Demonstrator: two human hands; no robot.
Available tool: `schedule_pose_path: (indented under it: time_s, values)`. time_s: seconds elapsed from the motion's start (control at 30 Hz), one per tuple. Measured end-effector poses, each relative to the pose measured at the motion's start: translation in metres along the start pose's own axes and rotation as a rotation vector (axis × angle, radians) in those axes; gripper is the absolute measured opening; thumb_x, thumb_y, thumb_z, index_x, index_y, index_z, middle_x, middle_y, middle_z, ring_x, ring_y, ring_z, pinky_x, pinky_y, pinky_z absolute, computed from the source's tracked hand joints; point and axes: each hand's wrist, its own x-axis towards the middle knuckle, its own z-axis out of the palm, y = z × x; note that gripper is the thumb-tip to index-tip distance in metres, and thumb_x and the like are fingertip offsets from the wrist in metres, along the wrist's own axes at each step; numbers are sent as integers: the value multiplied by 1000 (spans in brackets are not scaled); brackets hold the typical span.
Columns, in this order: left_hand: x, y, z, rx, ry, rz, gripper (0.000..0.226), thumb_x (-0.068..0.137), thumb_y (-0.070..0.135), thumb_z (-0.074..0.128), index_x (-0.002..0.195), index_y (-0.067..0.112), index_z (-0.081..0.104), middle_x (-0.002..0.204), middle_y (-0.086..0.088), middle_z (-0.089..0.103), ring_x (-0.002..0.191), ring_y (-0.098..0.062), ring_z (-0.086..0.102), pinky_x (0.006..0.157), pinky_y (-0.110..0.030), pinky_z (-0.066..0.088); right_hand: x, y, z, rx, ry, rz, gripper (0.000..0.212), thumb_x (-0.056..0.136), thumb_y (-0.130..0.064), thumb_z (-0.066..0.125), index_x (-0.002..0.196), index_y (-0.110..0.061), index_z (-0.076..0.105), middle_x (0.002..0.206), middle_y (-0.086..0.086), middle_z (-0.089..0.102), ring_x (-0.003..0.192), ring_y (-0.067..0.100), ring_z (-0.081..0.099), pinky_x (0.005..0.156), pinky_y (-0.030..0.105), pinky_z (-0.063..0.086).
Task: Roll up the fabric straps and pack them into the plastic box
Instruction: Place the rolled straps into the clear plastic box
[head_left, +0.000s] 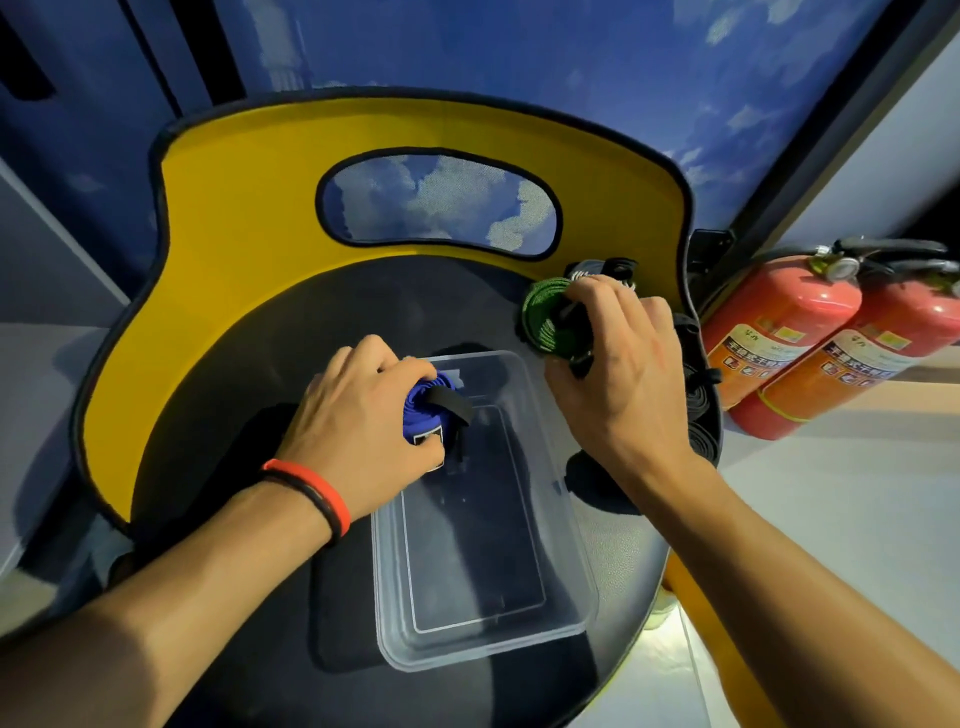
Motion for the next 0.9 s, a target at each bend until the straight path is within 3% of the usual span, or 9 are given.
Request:
schedule_pose_path:
  time_s: [0.17,0.27,0.37,0.43,0.53,0.7,0.9]
  values:
    - [0,-1,3,-52,-21,61,40,73,33,79,103,29,54,119,13,45,107,-18,49,84,-40,49,-3,-15,-11,320,-39,41,64,81,-34,74,140,-22,53,124,-4,54,111,12,51,94,20,41]
    - [-1,-3,3,-86,-55,59,41,76,32,79,103,28,48,122,12,47,105,-17,51,83,-35,49,-7,-19,-13,380,-80,87,66,80,-37,76,142,-29,55,120,-7,51,105,-2,49,89,3,38]
    - [0,-4,2,-64,-68,70,42,74,33,78,100,28,45,117,13,48,107,-17,47,80,-33,47,-12,-22,-10,408,-125,112,67,76,-39,76,140,-32,57,116,-9,50,100,-12,46,87,-2,34]
    - [0,-5,2,-48,-61,74,47,73,38,79,107,29,48,116,13,45,111,-16,44,80,-30,45,-14,-24,-7,410,-157,108,66,76,-40,76,139,-32,57,115,-10,49,99,-10,47,87,0,36]
    - [1,-6,3,-25,-101,76,62,73,45,80,127,32,51,124,11,38,125,-17,36,92,-33,48,-15,-28,-4,411,-182,104,65,76,-40,75,137,-32,57,114,-10,50,99,-4,49,86,5,41]
    - [4,-10,2,-43,-110,21,60,75,49,77,129,32,57,120,10,35,105,-19,49,86,-38,52,-8,-24,-3,382,-231,141,64,73,-46,65,135,-34,57,111,-6,60,99,9,59,91,32,53]
    - [11,-8,3,14,-75,0,61,75,51,74,129,29,57,120,10,36,105,-19,50,77,-39,54,-4,-25,-4,346,-237,113,64,70,-49,62,132,-35,59,108,-4,62,95,14,62,85,38,55]
